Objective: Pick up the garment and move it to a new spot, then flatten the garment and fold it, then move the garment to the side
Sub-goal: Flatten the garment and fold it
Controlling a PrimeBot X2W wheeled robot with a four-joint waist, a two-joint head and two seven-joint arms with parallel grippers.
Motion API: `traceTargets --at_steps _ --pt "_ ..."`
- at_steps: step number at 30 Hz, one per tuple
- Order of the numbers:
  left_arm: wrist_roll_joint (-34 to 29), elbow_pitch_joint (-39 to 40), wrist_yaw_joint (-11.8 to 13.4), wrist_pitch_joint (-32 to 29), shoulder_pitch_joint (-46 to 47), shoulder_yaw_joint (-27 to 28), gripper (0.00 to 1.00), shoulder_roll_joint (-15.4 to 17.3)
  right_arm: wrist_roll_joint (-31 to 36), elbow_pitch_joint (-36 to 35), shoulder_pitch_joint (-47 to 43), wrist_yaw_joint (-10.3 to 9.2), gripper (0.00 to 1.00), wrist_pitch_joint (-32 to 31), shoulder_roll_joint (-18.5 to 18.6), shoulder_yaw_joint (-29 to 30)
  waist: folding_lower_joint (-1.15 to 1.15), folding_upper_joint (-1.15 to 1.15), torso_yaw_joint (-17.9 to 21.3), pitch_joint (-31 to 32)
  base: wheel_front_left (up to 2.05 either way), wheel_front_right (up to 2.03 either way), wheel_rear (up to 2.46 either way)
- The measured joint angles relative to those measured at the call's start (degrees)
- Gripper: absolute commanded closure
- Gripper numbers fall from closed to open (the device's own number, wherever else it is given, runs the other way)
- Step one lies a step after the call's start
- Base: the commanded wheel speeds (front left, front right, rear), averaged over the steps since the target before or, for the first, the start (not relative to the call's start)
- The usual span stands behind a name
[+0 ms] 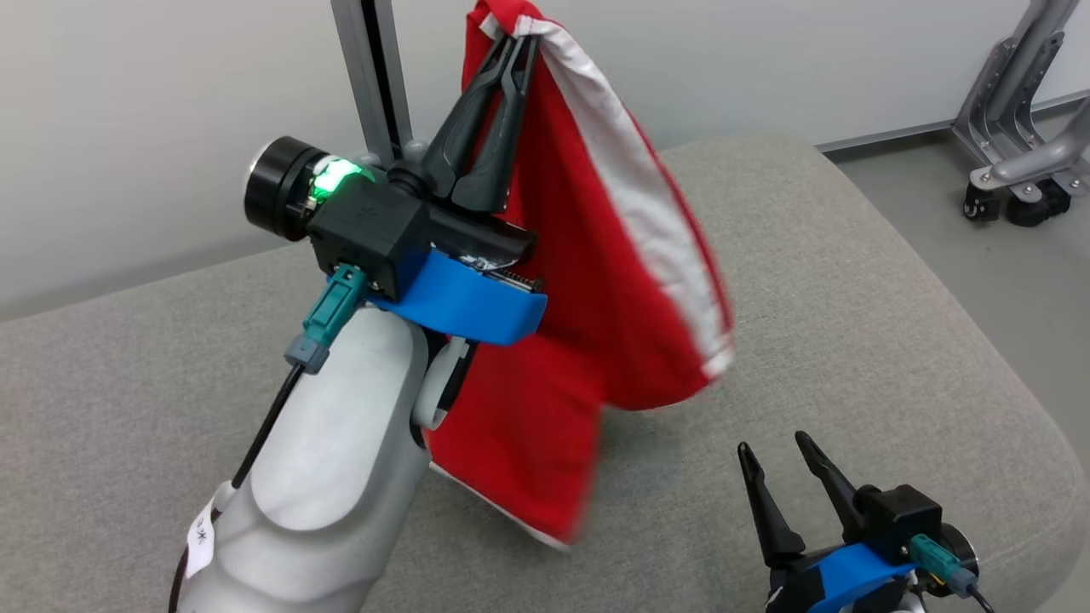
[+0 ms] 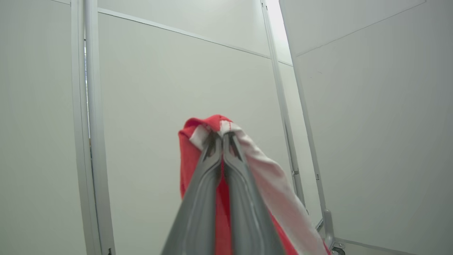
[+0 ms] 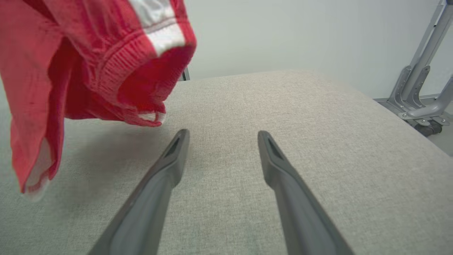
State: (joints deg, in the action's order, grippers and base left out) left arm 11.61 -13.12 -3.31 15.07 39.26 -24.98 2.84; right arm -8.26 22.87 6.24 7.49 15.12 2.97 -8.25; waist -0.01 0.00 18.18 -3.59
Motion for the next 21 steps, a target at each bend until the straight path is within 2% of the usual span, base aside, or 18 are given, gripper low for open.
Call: traceTargets --at_steps 4,12,16,21 --pt "0.4 -2.0 1.2 0.0 -3.0 1.1 1.0 0.0 -0.5 -0.5 -0.6 0.0 0.0 0.0 0.0 0.6 0.0 0.0 -1.0 0.5 0.0 0.0 0.0" --pt "-0.6 -7.1 -0.9 0.0 -21.4 4.8 1.0 3.5 0.3 -1.3 -0.7 0.0 0.0 0.0 0.0 1.6 0.01 0.0 -5.8 0.2 0.0 0.0 0.0" --pt "-0.6 -9.8 -1.4 0.0 -29.0 8.0 1.0 4.1 1.3 -1.4 -0.6 0.0 0.0 0.0 -0.1 1.9 0.01 0.0 -8.5 -0.1 0.0 0.0 0.0" --pt "-0.4 -15.9 -0.7 0.0 -32.4 12.6 1.0 3.4 1.6 -1.4 -0.5 0.0 0.0 0.0 -0.1 1.9 0.01 0.0 -11.2 -0.5 0.0 0.0 0.0"
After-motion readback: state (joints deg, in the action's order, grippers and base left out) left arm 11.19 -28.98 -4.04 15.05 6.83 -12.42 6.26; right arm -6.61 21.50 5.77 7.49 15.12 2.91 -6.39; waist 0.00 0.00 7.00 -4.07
